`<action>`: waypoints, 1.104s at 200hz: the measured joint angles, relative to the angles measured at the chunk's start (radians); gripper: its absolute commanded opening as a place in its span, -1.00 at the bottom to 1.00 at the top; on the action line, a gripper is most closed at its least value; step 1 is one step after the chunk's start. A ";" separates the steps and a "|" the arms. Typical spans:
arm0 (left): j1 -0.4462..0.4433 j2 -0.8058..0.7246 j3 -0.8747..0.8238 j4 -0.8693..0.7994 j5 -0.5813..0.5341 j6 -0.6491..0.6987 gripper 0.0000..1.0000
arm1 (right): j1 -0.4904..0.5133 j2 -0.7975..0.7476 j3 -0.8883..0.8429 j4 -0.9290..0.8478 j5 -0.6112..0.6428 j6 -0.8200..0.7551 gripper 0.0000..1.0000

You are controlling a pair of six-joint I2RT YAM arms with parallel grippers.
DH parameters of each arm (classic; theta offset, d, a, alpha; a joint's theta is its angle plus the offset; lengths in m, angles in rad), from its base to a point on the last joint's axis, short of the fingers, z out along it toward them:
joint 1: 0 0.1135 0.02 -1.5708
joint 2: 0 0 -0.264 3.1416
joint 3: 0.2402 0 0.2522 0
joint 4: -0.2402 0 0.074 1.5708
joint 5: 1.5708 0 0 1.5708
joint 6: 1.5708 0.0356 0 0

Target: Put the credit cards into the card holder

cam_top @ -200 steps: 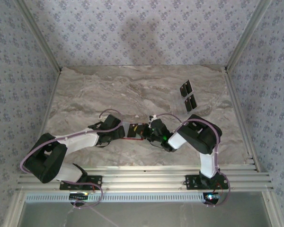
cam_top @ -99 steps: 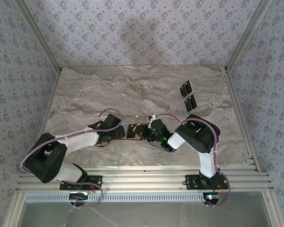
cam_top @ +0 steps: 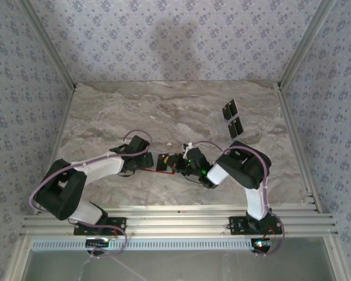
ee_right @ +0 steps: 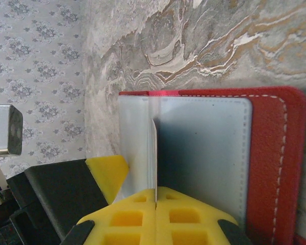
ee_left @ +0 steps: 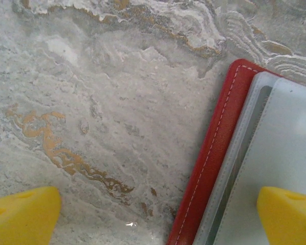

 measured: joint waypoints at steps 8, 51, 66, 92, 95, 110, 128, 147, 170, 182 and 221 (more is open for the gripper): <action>0.000 0.000 0.001 0.000 0.001 0.003 0.98 | 0.000 0.000 0.000 0.000 0.000 0.000 -1.00; 0.000 -0.005 0.002 0.004 0.005 0.020 0.98 | -0.005 0.003 0.000 0.003 -0.006 0.004 -1.00; 0.000 -0.005 0.007 0.005 0.011 0.030 0.98 | -0.005 0.006 0.000 0.006 -0.008 0.006 -1.00; 0.000 -0.004 0.018 0.016 0.017 0.045 0.98 | -0.006 0.008 0.000 0.009 -0.011 0.007 -1.00; 0.000 -0.003 0.020 0.016 0.016 0.046 0.98 | -0.006 0.008 0.000 0.009 -0.011 0.007 -1.00; 0.000 0.008 0.033 0.015 0.016 0.048 0.99 | -0.006 0.008 0.000 0.010 -0.011 0.007 -1.00; 0.000 0.028 0.040 0.014 0.011 0.049 0.98 | -0.008 0.012 0.000 0.015 -0.014 0.007 -1.00; 0.000 0.045 0.037 0.005 0.005 0.041 0.98 | -0.011 0.013 0.000 0.018 -0.019 0.007 -1.00; 0.000 0.037 0.022 0.015 -0.003 0.018 0.98 | -0.013 0.015 0.000 0.021 -0.026 0.008 -1.00; 0.000 0.022 0.003 0.025 -0.007 0.005 0.98 | -0.015 0.015 0.000 0.023 -0.029 0.008 -1.00; 0.000 -0.014 -0.044 0.052 -0.017 -0.028 0.98 | -0.023 0.019 0.000 0.030 -0.048 0.008 -1.00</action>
